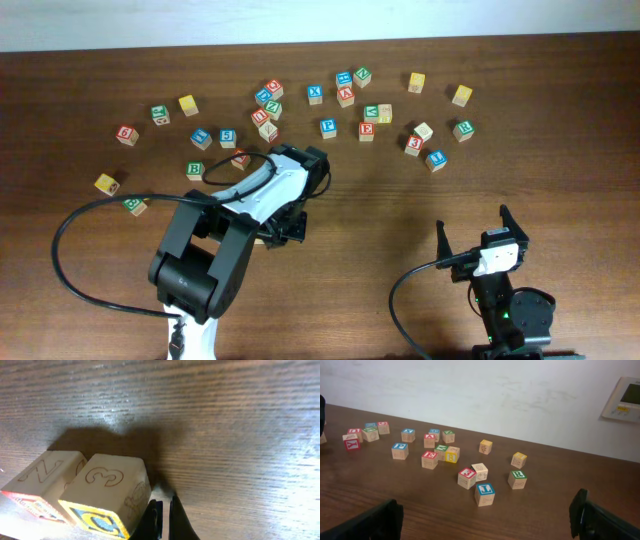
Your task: Spell out ICRA
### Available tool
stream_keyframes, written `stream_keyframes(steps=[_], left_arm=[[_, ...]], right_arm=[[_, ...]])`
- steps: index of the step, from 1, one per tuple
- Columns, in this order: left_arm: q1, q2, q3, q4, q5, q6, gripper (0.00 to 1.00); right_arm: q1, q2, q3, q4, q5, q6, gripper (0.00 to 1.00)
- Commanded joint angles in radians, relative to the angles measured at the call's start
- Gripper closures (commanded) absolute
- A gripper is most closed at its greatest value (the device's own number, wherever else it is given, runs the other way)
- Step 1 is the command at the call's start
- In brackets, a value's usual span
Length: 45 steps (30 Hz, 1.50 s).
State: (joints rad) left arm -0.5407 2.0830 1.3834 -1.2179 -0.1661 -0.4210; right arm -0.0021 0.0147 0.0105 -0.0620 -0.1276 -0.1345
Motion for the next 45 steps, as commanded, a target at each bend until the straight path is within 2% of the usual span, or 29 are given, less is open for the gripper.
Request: stream_keyframes(steps=[1,8,18,45], left_arm=[[0.006,-0.021,-0.006,0.011,0.023,-0.023,1.0],[0.007,-0.021,-0.006,0.05,0.06,-0.023,1.0],[0.008,-0.021,-0.006,0.061,-0.019,-0.056,1.0],[0.047,-0.021,-0.006,0.085,-0.025,-0.083,1.0]], right_arm=[[-0.006,-0.006,-0.005,-0.006,0.008,0.003,0.02],[-0.006,-0.006,-0.005,-0.006,0.008,0.003,0.02],[-0.006,-0.006,-0.005,-0.006,0.008,0.003,0.02],[-0.006,-0.006,-0.005,-0.006,0.008,0.003,0.02]])
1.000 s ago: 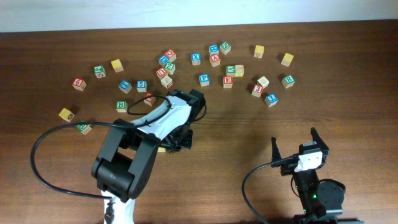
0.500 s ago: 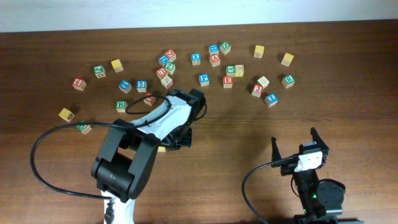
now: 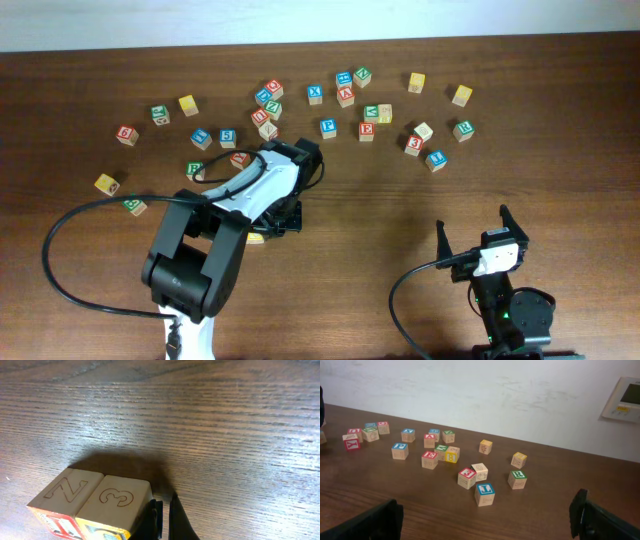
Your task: Spell out ICRA
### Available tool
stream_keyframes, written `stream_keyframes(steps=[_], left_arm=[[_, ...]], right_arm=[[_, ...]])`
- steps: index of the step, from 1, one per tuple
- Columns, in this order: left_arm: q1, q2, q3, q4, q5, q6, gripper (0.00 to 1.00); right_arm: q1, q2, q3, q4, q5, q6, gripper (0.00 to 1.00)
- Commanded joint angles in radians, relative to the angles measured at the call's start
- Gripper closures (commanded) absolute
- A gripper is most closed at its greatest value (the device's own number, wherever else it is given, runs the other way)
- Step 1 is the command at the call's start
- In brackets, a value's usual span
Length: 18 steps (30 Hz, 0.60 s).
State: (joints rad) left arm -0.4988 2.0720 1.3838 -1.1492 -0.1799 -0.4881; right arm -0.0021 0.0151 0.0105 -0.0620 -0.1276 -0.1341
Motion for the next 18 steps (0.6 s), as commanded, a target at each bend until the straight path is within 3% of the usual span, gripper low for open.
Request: stream_keyframes(steps=[1,18], left_arm=[[0.005,-0.01,-0.007,0.016,-0.011,-0.016,1.0],[0.005,-0.01,-0.007,0.037,0.008,-0.016,1.0]], right_arm=[[-0.006,-0.007,-0.005,-0.006,0.008,0.003,0.02],[-0.006,-0.007,-0.005,-0.006,0.008,0.003,0.02]])
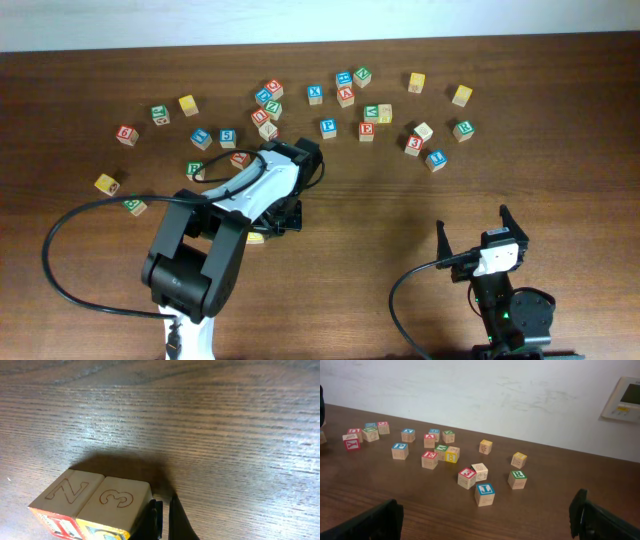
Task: Spell out ICRA
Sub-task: 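Lift the left gripper and move it left over the blocks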
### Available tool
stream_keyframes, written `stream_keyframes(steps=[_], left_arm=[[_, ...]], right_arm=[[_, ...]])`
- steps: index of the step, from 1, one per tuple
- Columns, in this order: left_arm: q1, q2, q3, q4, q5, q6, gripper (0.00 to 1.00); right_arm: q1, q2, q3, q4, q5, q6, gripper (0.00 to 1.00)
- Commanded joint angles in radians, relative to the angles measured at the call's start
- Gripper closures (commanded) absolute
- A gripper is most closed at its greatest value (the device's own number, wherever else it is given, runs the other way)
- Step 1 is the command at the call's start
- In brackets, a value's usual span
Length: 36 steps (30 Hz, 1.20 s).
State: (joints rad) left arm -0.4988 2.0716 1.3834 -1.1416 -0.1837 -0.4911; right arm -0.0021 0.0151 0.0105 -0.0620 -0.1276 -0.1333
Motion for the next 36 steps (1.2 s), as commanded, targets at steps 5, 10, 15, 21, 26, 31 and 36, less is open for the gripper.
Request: stream_keyframes(steps=[5,10,15,21,26,31,36], left_arm=[[0.005,-0.01,-0.006,0.101,0.034,-0.013,0.96],[0.015,-0.01,-0.006,0.223,0.037,-0.013,0.92],[0.088,-0.011,0.074,0.202,0.037,0.056,0.94],[0.269,-0.011,0.336,0.072,0.045,0.063,0.95],[0.438,-0.011,0.453,0.081,0.083,0.062,0.95],[0.57,-0.009,0.451,0.09,0.083,0.058,0.98],[0.663,-0.009,0.451,0.073,0.083,0.058,0.91]], right_arm=[[-0.006,-0.007,-0.005,-0.006,0.008,0.002,0.02],[-0.006,-0.007,-0.005,-0.006,0.008,0.002,0.02],[-0.006,-0.007,-0.005,-0.006,0.008,0.002,0.02],[-0.006,-0.007,-0.005,-0.006,0.008,0.002,0.02],[-0.006,-0.007,-0.005,-0.006,0.008,0.002,0.02],[-0.006,-0.007,-0.005,-0.006,0.008,0.002,0.02],[-0.006,-0.007,-0.005,-0.006,0.008,0.002,0.02]])
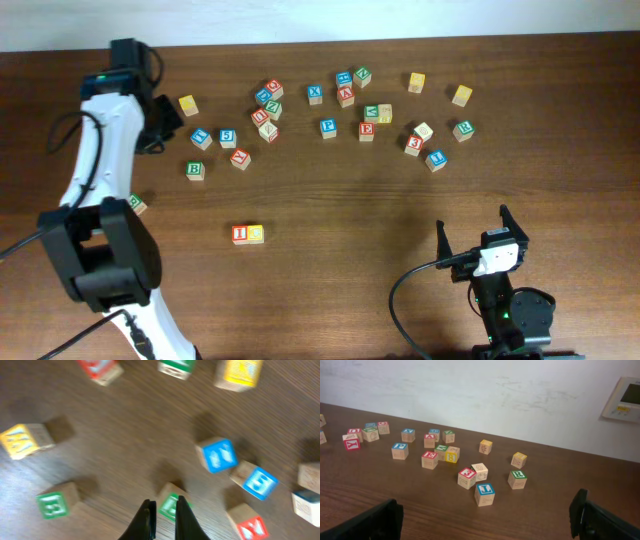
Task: Spell out ICRA
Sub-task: 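Lift the left gripper and move it left over the blocks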
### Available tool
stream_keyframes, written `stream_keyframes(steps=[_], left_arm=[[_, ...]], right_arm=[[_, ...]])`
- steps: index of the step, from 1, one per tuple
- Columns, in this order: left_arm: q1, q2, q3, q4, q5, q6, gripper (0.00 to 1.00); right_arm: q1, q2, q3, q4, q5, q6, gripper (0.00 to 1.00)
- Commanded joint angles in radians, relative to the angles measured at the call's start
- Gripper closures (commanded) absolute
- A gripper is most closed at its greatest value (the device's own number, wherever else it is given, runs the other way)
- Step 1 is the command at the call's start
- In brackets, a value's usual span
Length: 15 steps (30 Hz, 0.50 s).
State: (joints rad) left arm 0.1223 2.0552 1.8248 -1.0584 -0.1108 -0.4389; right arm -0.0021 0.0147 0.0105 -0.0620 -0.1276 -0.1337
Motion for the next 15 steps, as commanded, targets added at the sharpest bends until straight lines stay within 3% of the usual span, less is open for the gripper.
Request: stream_keyframes(steps=[1,5,7,8,9,10,15], left_arm=[[0.052,0.007,0.009,-0.013,0.01,0.006,0.91],[0.084,0.007,0.009,-0.019,0.01,0.006,0.96],[0.09,0.007,0.009,-0.027,0.01,0.006,0.94],[0.093,0.007,0.009,-0.033,0.01,0.006,0.85],[0.093,0.007,0.009,-0.038,0.01,0.006,0.57],[0.093,0.007,0.009,-0.04,0.01,0.006,0.01],[0.093,0.007,0.009,-0.04,0.01,0.006,0.01]], right_arm=[[-0.006,-0.006,-0.005,-0.006,0.008,0.003,0.02],[-0.006,-0.006,-0.005,-0.006,0.008,0.003,0.02],[-0.006,-0.006,-0.005,-0.006,0.008,0.003,0.02],[-0.006,-0.006,-0.005,-0.006,0.008,0.003,0.02],[-0.006,-0.006,-0.005,-0.006,0.008,0.003,0.02],[-0.006,-0.006,-0.005,-0.006,0.008,0.003,0.02],[-0.006,-0.006,-0.005,-0.006,0.008,0.003,0.02]])
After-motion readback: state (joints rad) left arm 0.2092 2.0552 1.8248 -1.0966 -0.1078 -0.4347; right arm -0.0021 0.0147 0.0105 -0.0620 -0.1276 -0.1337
